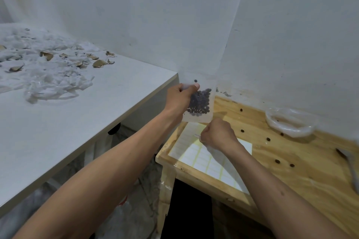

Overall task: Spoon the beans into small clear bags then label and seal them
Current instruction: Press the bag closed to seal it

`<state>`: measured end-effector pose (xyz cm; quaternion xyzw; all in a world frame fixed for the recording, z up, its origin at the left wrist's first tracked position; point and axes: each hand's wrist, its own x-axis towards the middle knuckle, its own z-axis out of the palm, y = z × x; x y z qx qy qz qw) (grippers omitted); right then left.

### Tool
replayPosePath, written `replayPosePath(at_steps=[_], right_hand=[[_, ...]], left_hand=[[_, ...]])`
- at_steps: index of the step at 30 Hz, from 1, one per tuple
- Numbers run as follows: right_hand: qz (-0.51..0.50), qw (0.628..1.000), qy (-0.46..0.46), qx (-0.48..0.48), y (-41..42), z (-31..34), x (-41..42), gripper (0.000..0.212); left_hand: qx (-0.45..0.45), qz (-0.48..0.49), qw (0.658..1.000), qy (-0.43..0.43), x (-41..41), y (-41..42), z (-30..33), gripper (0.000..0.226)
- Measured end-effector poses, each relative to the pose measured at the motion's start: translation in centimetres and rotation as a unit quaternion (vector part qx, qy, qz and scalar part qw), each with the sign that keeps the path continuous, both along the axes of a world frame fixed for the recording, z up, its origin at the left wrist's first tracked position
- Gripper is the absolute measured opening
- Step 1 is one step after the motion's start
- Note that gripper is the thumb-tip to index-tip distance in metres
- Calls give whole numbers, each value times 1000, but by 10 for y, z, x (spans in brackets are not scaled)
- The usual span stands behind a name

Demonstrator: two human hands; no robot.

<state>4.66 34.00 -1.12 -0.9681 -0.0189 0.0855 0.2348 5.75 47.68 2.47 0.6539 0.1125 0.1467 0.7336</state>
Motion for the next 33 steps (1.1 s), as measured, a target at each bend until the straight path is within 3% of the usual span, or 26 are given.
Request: replayPosePath(at_steps=[6, 16, 20, 25, 33], right_hand=[[5, 1000, 18, 19, -5, 3, 2, 15], [94, 996, 9, 3, -15, -1, 0, 46], [98, 991, 6, 96, -36, 15, -4, 35], [43, 966, -97, 235, -70, 46, 0, 7], [1, 929, -182, 322, -129, 81, 10, 5]], left_hand=[[-7, -5, 1000, 3, 1, -1, -3, 37], [-6, -11, 1000, -8, 2, -5, -4, 16], [-8, -20, 1000, -16, 5, -9, -3, 17], [-4, -33, 999, -13, 12, -30, 3, 11], [-27, -101, 994, -46, 20, -91, 13, 13]])
